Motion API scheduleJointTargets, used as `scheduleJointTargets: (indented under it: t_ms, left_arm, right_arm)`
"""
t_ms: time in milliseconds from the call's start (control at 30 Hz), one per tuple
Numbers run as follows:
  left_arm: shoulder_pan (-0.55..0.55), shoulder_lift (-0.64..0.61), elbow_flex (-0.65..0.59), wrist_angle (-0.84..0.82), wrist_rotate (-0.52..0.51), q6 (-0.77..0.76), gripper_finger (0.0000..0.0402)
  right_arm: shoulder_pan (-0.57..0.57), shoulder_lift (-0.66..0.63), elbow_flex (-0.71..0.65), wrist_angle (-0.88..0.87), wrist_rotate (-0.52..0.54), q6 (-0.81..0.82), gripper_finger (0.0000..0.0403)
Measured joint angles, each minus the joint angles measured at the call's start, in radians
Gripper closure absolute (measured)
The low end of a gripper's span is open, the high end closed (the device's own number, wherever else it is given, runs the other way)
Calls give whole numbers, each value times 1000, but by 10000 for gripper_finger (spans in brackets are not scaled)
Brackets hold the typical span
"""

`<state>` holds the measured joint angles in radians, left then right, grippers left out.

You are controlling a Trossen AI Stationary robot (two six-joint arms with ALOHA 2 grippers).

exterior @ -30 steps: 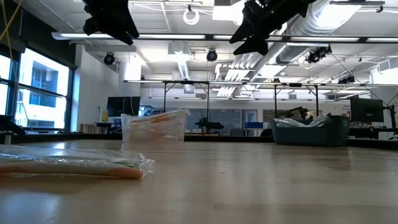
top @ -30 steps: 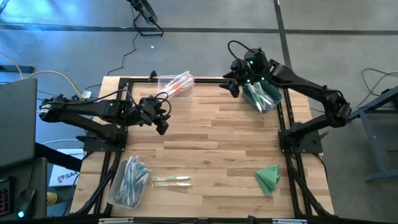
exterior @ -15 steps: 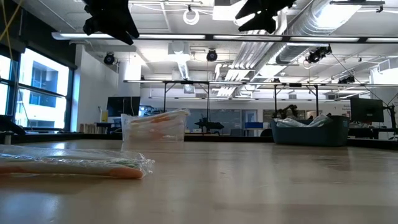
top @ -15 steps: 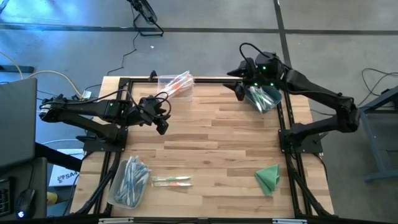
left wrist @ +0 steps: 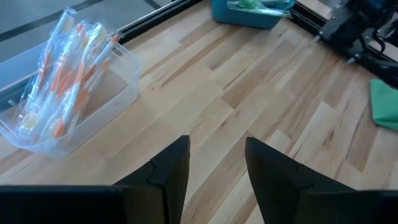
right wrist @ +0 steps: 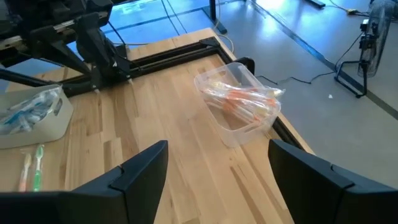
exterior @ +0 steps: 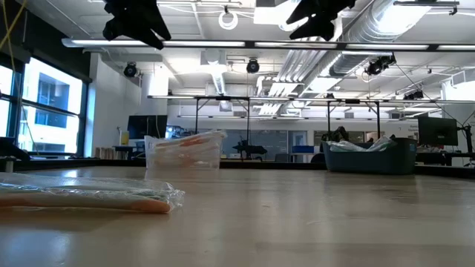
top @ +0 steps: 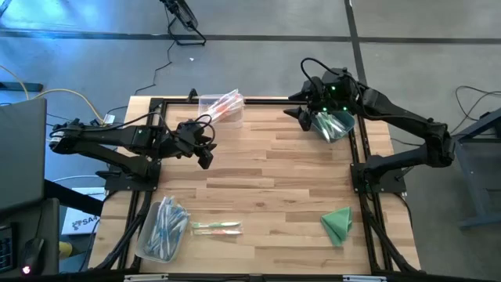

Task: Pick & Place Toothbrushes
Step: Put the green toothbrush into the blue bin

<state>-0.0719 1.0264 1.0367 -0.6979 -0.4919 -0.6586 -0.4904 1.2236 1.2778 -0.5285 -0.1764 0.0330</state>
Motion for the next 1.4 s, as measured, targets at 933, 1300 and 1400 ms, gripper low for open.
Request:
scheduleJointTargets:
  t_ms: [933, 1300, 1400]
  left_arm:
    - [0, 14, 0, 0, 3, 3, 249]
    - [-1, 108, 0, 3, 204, 80, 249]
    - [-1, 146, 1, -18, 298, 102, 249]
  right_arm:
    - [61, -6, -232, 279, 22, 69, 133]
    - [44, -6, -232, 275, 23, 22, 133]
    - [32, -6, -232, 269, 25, 22, 133]
